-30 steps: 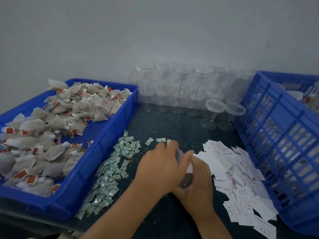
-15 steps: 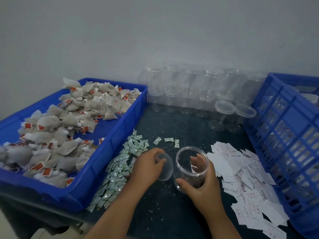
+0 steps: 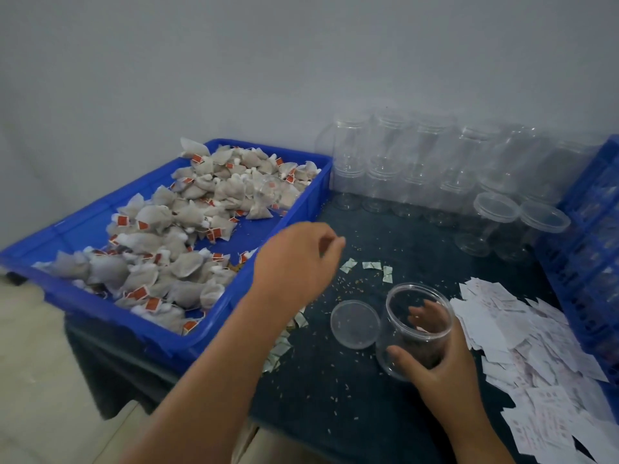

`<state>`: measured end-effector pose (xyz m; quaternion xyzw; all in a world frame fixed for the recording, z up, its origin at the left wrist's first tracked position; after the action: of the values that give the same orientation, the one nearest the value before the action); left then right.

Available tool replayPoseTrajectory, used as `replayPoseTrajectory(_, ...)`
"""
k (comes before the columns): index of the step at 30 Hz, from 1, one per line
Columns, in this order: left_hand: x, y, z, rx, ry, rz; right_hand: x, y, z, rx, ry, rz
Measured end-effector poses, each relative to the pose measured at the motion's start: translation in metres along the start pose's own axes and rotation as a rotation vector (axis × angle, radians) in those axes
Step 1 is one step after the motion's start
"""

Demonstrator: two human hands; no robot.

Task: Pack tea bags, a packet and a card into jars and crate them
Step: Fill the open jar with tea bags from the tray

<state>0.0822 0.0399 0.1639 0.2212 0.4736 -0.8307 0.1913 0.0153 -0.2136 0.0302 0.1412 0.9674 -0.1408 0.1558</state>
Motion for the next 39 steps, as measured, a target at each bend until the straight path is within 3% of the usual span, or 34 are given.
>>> replayPoseTrajectory(3,-0.051,-0.04,-0.038,-0.152,-0.046,-0.107,0.001,0.001,0.0,0.01,0.003,-0.008)
replayPoseTrajectory(7,-0.072,-0.028,-0.112,-0.54,-0.119,-0.643,0.001,0.003,0.003,0.039,-0.008,-0.021)
replayPoseTrajectory(9,-0.052,-0.01,-0.137,-0.621,-0.151,-0.876,0.0,0.002,0.005,0.05,-0.01,-0.022)
replayPoseTrajectory(11,-0.026,0.009,-0.152,-0.616,-0.207,-1.031,0.0,0.002,0.005,0.051,-0.008,-0.017)
replayPoseTrajectory(13,-0.014,0.023,-0.159,-0.645,-0.155,-1.08,-0.001,0.002,0.004,0.049,-0.001,-0.008)
replayPoseTrajectory(18,-0.02,0.028,-0.164,-0.75,-0.068,-1.0,-0.001,0.001,0.0,0.042,0.027,0.008)
replayPoseTrajectory(24,-0.004,0.02,-0.176,-0.907,-0.156,-1.204,-0.001,0.0,0.002,0.043,0.046,0.016)
replayPoseTrajectory(28,-0.004,0.018,-0.175,-0.863,-0.214,-1.173,-0.001,0.0,0.003,0.041,0.054,0.014)
replayPoseTrajectory(31,-0.018,0.011,-0.177,-0.736,-0.305,-0.974,-0.001,-0.002,0.001,0.03,0.067,0.038)
replayPoseTrajectory(36,-0.057,-0.013,-0.151,-0.723,-0.242,-0.675,-0.001,-0.002,0.002,0.015,0.072,0.033)
replayPoseTrajectory(39,-0.068,-0.025,-0.138,-0.589,-0.248,-0.485,-0.002,-0.001,0.002,0.017,0.071,0.029)
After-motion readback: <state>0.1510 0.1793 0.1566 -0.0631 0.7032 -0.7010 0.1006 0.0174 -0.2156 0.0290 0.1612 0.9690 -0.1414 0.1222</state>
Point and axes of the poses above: each hand's wrist, its own x-axis away from the middle knuckle, its own y-axis out of the palm, z = x × y, the point moved 8 cm from there along -x, towards the middle knuckle, and after that the axes turned 11 degrees about z, right-handed, at the moved point
